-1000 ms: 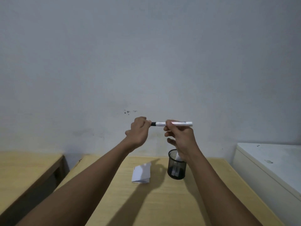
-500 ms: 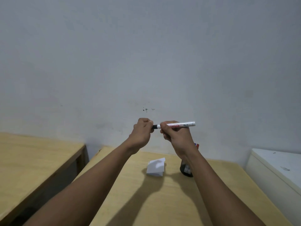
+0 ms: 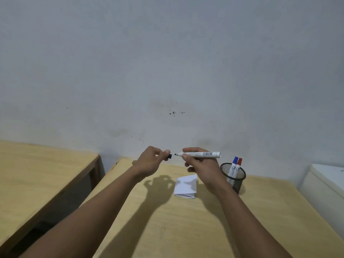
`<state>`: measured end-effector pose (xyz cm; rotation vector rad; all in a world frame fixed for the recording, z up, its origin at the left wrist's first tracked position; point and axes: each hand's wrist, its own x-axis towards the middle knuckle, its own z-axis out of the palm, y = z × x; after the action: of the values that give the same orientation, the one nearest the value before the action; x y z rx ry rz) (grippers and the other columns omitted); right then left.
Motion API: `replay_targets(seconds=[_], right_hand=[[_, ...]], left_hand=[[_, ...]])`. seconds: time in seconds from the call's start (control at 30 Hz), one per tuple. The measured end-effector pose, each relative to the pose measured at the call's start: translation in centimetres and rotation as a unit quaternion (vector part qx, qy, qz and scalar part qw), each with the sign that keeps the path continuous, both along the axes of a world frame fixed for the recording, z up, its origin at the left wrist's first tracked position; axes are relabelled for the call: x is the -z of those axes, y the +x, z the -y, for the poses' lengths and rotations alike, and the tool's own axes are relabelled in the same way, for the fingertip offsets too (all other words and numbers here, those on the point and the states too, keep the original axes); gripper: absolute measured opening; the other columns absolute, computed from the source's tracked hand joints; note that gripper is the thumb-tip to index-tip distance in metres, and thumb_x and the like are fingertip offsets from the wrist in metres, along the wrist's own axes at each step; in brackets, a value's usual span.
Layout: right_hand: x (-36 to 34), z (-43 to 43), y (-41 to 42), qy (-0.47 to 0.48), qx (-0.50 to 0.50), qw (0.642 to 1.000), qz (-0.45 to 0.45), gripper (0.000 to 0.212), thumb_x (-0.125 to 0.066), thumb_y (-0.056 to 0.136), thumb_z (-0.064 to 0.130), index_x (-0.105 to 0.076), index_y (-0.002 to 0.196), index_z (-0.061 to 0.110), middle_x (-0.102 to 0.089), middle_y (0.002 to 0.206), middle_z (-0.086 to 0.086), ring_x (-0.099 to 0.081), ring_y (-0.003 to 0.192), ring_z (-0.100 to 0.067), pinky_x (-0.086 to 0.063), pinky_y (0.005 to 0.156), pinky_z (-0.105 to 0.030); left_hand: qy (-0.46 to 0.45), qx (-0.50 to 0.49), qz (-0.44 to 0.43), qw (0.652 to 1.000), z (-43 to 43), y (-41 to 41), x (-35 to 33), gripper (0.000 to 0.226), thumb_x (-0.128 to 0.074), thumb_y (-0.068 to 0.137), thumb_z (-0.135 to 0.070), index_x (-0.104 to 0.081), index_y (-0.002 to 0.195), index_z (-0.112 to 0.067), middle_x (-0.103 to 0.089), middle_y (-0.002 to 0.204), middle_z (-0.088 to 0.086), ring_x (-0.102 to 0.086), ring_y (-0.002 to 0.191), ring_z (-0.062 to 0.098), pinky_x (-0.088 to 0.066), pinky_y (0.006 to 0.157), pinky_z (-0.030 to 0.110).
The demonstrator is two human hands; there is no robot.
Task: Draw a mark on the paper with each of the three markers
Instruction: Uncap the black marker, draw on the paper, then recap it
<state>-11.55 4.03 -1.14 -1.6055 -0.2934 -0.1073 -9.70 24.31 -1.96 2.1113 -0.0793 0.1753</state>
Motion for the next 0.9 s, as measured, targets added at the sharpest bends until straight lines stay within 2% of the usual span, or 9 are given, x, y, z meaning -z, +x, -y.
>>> replay_targets(seconds=[0.1, 0.2, 0.37, 0.47, 0.57, 0.67, 0.73, 0.8, 0.9], right_hand=[[2.9, 0.1, 1.8, 0.018, 0.030, 0.999, -0.028, 0.017, -0.078, 0.087, 0.016, -0.075, 0.103, 0.020, -0.075, 0.081, 0.004, -0.067, 0.069, -0.009, -0.058, 0.067, -0.028], [5.7, 0.0, 3.4, 0.029, 0.053, 0.996, -0.065, 0.015, -0.079, 0.087, 0.017, -0.076, 0.100, 0.024, -0.077, 0.083, 0.002, -0.068, 0.074, -0.013, -0.059, 0.074, -0.035], [8.6, -0.5, 5.4, 0.004, 0.076, 0.994, -0.080, 0.007, -0.080, 0.086, 0.024, -0.075, 0.091, 0.025, -0.077, 0.085, -0.004, -0.071, 0.081, -0.021, -0.058, 0.071, -0.036], [9.8, -0.7, 6.1, -0.043, 0.084, 0.992, -0.078, 0.004, -0.077, 0.088, 0.024, -0.074, 0.090, 0.025, -0.076, 0.086, -0.004, -0.072, 0.084, -0.026, -0.059, 0.073, -0.044], [11.0, -0.6, 6.3, -0.087, 0.092, 0.990, -0.058, 0.005, -0.075, 0.090, 0.026, -0.072, 0.091, 0.023, -0.074, 0.089, 0.002, -0.069, 0.085, -0.015, -0.054, 0.070, -0.028], [12.0, -0.7, 6.4, -0.108, 0.108, 0.987, -0.048, 0.006, -0.074, 0.090, 0.027, -0.072, 0.093, 0.022, -0.073, 0.090, 0.004, -0.068, 0.086, -0.011, -0.051, 0.068, -0.023], [12.2, -0.7, 6.5, -0.108, 0.114, 0.987, -0.044, 0.011, -0.074, 0.091, 0.027, -0.072, 0.098, 0.020, -0.074, 0.093, 0.004, -0.068, 0.087, -0.008, -0.051, 0.068, -0.020], [12.3, -0.7, 6.5, -0.105, 0.115, 0.987, -0.039, 0.011, -0.073, 0.091, 0.025, -0.072, 0.099, 0.017, -0.074, 0.091, 0.005, -0.068, 0.083, -0.003, -0.050, 0.067, -0.014], [12.3, -0.6, 6.5, -0.117, 0.115, 0.986, -0.038, 0.009, -0.070, 0.093, 0.025, -0.074, 0.091, 0.017, -0.074, 0.078, 0.007, -0.068, 0.072, 0.003, -0.050, 0.064, -0.014]], left_hand=[[0.177, -0.078, 0.013, 0.981, -0.2, 1.5, 2.5, 0.026, -0.065, 0.085, -0.056, -0.071, 0.076, -0.033, -0.062, 0.104, -0.019, -0.058, 0.102, 0.011, -0.024, 0.087, 0.040], [0.241, -0.060, -0.015, 0.969, -0.2, 2.9, 4.6, 0.018, -0.070, 0.082, -0.048, -0.072, 0.084, -0.030, -0.064, 0.090, -0.019, -0.061, 0.100, 0.011, -0.025, 0.090, 0.041], [0.339, -0.055, 0.000, 0.939, 0.1, 4.9, 7.3, 0.018, -0.060, 0.083, -0.037, -0.075, 0.084, -0.027, -0.070, 0.081, -0.014, -0.062, 0.096, 0.011, -0.022, 0.103, 0.050], [0.341, -0.051, 0.001, 0.939, 0.2, 5.8, 8.5, 0.021, -0.057, 0.081, -0.034, -0.075, 0.077, -0.023, -0.074, 0.078, -0.010, -0.061, 0.092, 0.014, -0.021, 0.100, 0.050], [0.290, -0.043, -0.021, 0.956, 0.2, 5.9, 8.7, 0.018, -0.060, 0.081, -0.034, -0.076, 0.082, -0.026, -0.074, 0.087, -0.014, -0.062, 0.097, 0.011, -0.022, 0.094, 0.044], [0.275, -0.067, 0.000, 0.959, 0.1, 5.3, 9.3, 0.028, -0.062, 0.076, -0.047, -0.068, 0.099, -0.032, -0.062, 0.110, -0.017, -0.055, 0.108, 0.009, -0.021, 0.102, 0.046], [0.291, -0.097, 0.085, 0.948, 0.4, 3.9, 9.6, 0.039, -0.063, 0.074, -0.057, -0.061, 0.106, -0.035, -0.053, 0.115, -0.015, -0.050, 0.106, 0.009, -0.024, 0.100, 0.045], [0.345, -0.053, 0.155, 0.924, 1.6, 1.9, 9.5, 0.039, -0.059, 0.077, -0.060, -0.062, 0.107, -0.035, -0.057, 0.115, -0.015, -0.049, 0.105, 0.011, -0.027, 0.095, 0.044], [0.421, 0.052, 0.147, 0.893, 3.5, -0.4, 9.8, 0.045, -0.047, 0.085, -0.054, -0.057, 0.125, -0.036, -0.059, 0.129, -0.015, -0.045, 0.116, 0.016, -0.025, 0.093, 0.047]])
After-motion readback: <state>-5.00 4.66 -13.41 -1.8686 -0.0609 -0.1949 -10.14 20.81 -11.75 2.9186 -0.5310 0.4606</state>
